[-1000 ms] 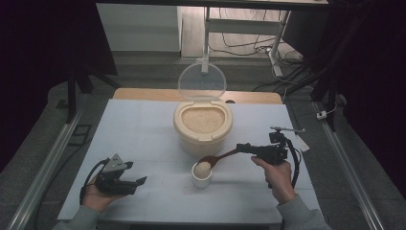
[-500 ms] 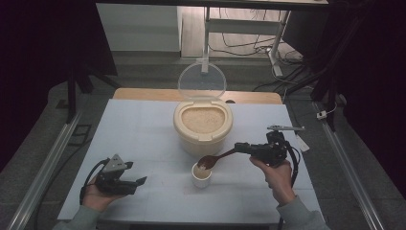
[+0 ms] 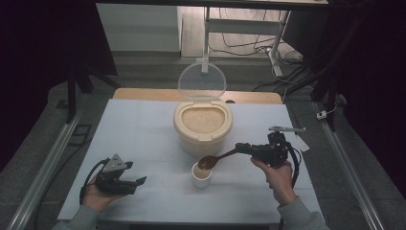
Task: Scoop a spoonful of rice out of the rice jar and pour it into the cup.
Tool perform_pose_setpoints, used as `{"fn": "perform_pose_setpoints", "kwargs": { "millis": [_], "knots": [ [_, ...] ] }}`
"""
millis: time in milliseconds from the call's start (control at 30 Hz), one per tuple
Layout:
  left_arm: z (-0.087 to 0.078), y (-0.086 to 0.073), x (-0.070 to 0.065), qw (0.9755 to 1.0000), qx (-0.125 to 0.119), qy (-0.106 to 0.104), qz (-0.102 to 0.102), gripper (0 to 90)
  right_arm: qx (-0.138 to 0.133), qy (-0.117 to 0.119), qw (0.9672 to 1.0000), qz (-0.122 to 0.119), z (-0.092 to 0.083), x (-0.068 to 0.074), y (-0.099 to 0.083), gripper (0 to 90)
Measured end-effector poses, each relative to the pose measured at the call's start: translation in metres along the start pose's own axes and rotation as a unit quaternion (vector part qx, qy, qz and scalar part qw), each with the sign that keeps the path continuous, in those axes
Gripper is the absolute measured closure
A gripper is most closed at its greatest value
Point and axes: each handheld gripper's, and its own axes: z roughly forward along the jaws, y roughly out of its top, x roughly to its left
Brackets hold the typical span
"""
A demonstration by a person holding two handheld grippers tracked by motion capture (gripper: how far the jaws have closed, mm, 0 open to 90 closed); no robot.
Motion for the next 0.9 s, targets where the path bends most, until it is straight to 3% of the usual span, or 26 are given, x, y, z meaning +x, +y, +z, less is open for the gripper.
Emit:
{"fn": "perform_pose_setpoints", "kwargs": {
  "millis": [267,567,900],
  "knots": [
    [-0.001,0.000,0.000,1.0000,-0.002,-0.001,-0.002,22.2,-0.009,0.007,0.9999,-0.007,-0.010,-0.004,0.003,82.7],
    [0.000,0.000,0.000,1.0000,-0.001,-0.001,-0.002,22.2,-0.016,-0.010,0.9993,-0.033,-0.037,-0.005,0.011,82.7],
    [0.000,0.000,0.000,1.0000,-0.001,0.000,-0.002,22.1,-0.011,-0.028,0.9989,-0.036,-0.063,-0.012,0.012,82.7]
  ]
}}
